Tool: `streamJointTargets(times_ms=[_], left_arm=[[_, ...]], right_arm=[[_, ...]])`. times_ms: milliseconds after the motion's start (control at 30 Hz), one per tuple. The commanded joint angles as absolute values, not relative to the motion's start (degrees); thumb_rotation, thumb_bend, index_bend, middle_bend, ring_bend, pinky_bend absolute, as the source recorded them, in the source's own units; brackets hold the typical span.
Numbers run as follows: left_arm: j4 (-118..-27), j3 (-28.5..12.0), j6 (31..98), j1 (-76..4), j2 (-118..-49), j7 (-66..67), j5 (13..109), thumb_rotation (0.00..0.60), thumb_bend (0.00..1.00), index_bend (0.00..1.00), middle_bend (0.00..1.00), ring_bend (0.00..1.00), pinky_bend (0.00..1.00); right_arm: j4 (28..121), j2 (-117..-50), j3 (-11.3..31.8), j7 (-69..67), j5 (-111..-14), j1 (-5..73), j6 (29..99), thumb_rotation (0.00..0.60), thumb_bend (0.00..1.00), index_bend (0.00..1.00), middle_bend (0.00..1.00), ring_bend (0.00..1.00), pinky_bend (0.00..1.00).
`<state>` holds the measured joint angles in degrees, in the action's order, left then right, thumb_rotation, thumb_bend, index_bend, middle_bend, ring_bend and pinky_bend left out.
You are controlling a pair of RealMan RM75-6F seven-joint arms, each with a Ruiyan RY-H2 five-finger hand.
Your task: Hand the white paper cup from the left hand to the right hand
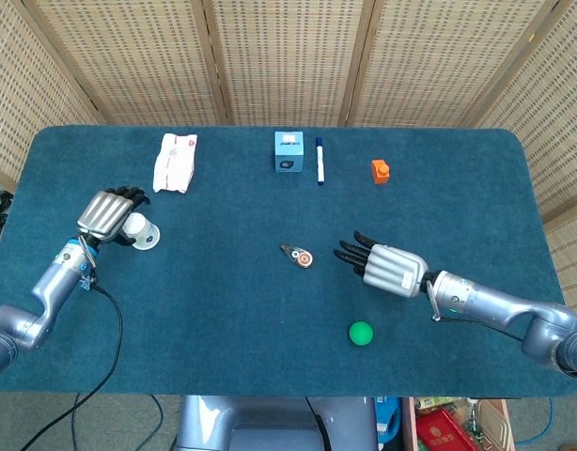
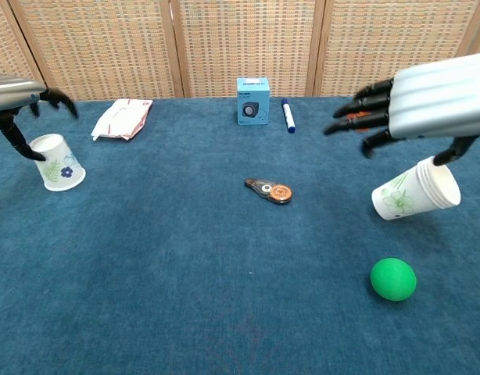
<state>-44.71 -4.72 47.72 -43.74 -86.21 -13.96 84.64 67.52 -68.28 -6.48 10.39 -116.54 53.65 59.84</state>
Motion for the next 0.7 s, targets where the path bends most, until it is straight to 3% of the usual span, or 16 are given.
streamJointTargets(times_ms=[33,233,367,700], left_arm=[[-50.0,-6.8,50.8,-42.7,-83.0,-15.8,82.6,0.600,0.09,0.00,0.00,0.00,0.03],[-59.6,-8.8,55.6,-40.0,-76.0,-16.4,80.6,0.600,0.09,0.00,0.00,0.00,0.03],[-70.7,-8.8,60.9,-33.9,-68.6,-14.6,77.7,0.600,0.09,0.00,0.00,0.00,0.01],[-81.8,-6.4,75.4,-21.3,-67.9,-6.4,73.2,0.600,0.09,0.00,0.00,0.00,0.00]], right_arm=[[68.5,-69.3,-3.9,9.4,-113.6,52.2,63.6,0.600,0.00,0.00,0.00,0.00,0.10],[73.2,-67.4,-0.6,9.2,-109.5,49.1,69.9,0.600,0.00,0.00,0.00,0.00,0.09],[81.5,-63.4,1.1,8.2,-101.7,40.9,77.6,0.600,0.00,0.00,0.00,0.00,0.06],[88.8,-62.5,-1.1,7.2,-91.0,25.4,87.0,0.600,0.00,0.00,0.00,0.00,0.00]])
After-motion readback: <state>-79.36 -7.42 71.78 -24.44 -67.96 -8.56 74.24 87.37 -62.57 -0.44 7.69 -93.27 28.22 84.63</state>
